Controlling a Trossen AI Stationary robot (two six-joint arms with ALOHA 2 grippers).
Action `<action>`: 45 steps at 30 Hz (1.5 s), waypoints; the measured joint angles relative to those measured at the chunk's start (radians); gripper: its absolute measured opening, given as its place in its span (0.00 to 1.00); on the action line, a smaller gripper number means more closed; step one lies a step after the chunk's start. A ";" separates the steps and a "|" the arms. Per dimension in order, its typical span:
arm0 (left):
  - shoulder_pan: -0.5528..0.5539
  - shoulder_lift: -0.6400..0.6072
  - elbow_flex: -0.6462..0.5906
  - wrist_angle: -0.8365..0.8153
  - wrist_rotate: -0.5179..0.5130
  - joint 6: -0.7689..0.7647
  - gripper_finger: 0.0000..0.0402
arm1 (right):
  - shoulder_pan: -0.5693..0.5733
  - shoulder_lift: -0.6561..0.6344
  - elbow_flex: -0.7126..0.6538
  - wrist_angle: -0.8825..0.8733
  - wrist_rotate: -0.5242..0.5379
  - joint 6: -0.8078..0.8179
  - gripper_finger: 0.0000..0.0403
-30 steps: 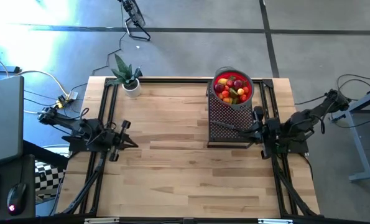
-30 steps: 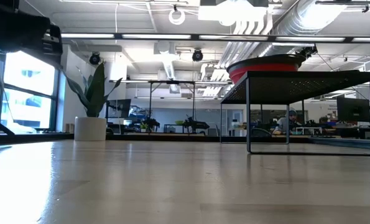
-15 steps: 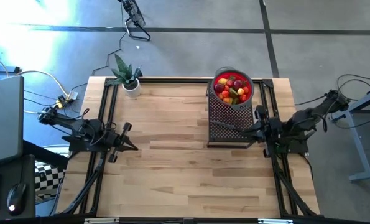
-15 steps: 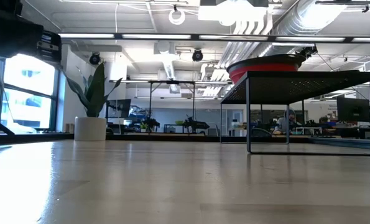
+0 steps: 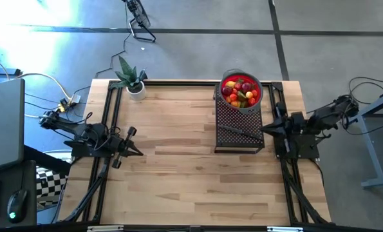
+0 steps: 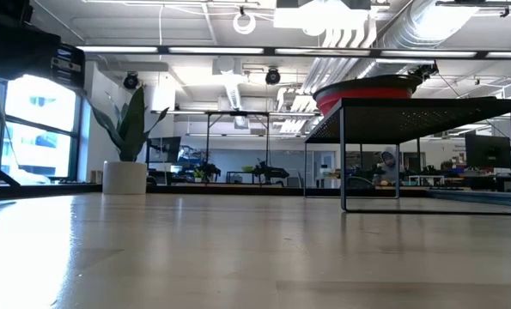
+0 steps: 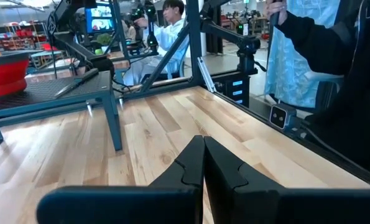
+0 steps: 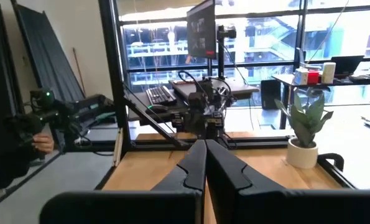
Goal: Pick & Place Fruit
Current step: Return to Home Position
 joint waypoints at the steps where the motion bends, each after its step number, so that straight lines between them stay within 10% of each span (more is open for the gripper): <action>1: 0.000 0.000 0.000 0.000 0.000 0.000 0.00 | 0.000 -0.011 0.000 -0.015 -0.001 0.003 0.01; 45: 0.000 0.000 0.000 0.000 -0.002 -0.001 0.00 | -0.001 -0.380 -0.232 0.014 -0.178 0.064 0.01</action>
